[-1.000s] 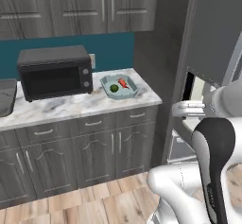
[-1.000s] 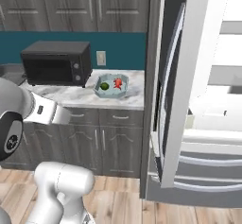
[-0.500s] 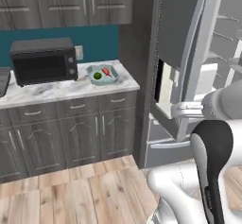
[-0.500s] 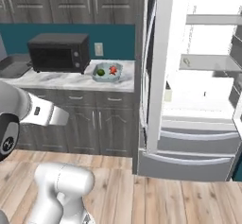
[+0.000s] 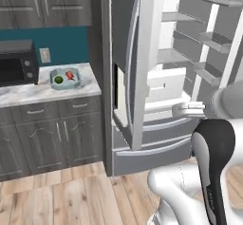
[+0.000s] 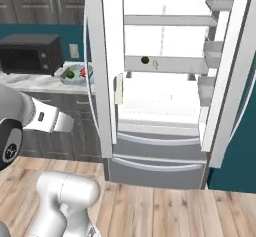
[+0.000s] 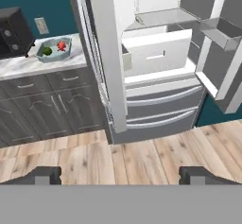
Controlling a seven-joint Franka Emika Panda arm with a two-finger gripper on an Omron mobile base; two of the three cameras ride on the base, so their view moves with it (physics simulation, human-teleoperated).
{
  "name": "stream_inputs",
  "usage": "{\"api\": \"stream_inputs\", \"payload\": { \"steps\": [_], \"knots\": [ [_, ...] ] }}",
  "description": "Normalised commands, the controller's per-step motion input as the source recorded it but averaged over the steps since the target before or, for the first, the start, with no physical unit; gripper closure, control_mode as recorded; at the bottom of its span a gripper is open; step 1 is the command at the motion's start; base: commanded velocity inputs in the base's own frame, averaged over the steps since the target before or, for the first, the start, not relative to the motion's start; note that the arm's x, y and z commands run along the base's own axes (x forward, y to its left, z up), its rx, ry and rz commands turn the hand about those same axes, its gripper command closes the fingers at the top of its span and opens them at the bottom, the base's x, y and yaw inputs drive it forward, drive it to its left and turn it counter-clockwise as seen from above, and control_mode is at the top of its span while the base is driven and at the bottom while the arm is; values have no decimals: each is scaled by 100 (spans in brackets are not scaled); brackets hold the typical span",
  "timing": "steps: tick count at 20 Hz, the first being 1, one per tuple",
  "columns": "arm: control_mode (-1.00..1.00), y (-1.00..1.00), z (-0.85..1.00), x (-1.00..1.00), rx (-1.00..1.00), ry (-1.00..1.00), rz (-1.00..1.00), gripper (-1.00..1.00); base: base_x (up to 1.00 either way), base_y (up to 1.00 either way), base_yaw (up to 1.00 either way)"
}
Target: Place one lime and one fish in each tupperware on the nearby counter, to pack two identical lunches.
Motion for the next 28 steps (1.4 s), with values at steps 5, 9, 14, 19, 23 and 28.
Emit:
{"api": "stream_inputs", "payload": {
  "steps": [5,9,14,19,23,28],
  "knots": [
    [100,0,0,0,0,0,0,-100,0,-98,0],
    [100,0,0,0,0,0,0,-100,2,-68,0],
    [100,0,0,0,0,0,0,-100,50,-4,0],
    [100,0,0,0,0,0,0,-100,91,0,0],
    [100,0,0,0,0,0,0,-100,79,0,0],
    [100,0,0,0,0,0,0,-100,77,0,0]
  ]
}}
